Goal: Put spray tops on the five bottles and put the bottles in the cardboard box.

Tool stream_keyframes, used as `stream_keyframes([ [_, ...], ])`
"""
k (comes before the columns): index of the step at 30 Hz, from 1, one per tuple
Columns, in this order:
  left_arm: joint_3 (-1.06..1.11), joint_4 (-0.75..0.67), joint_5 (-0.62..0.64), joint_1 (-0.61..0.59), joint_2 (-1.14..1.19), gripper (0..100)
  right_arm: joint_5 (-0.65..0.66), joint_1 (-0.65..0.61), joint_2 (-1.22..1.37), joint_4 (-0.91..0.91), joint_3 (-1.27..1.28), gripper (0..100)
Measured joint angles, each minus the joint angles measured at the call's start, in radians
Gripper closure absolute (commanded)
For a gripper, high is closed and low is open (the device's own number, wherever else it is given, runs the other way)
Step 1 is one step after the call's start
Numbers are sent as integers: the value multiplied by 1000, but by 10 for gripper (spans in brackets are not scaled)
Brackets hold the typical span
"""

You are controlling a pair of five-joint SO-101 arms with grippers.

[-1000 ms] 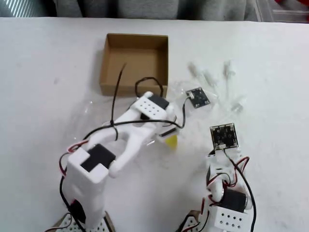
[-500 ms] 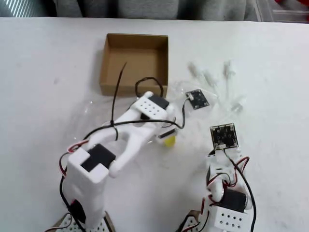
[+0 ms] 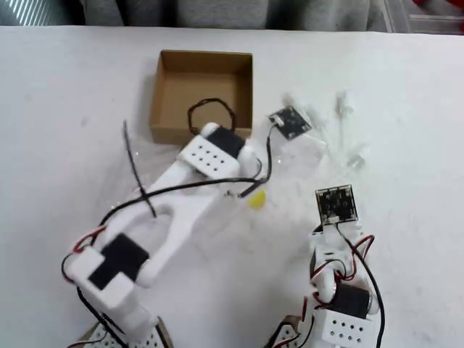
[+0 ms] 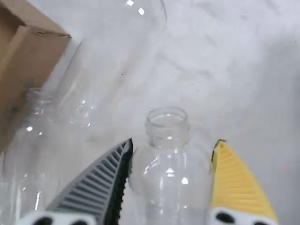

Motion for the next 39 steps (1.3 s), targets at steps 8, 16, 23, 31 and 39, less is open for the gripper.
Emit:
stream_keyframes([
  [8, 114, 0, 9, -92, -224, 749, 0, 0, 0, 0, 0, 981],
  [16, 245, 0, 9, -276, -489, 748, 0, 0, 0, 0, 0, 981],
  [23, 413, 0, 9, -466, -756, 748, 0, 0, 0, 0, 0, 981],
  [31, 729, -86, 9, -712, -1049, 748, 0, -15, 0, 0, 0, 981],
  [39, 1033, -216, 20, -970, -1316, 748, 61, -100, 0, 0, -38, 981],
])
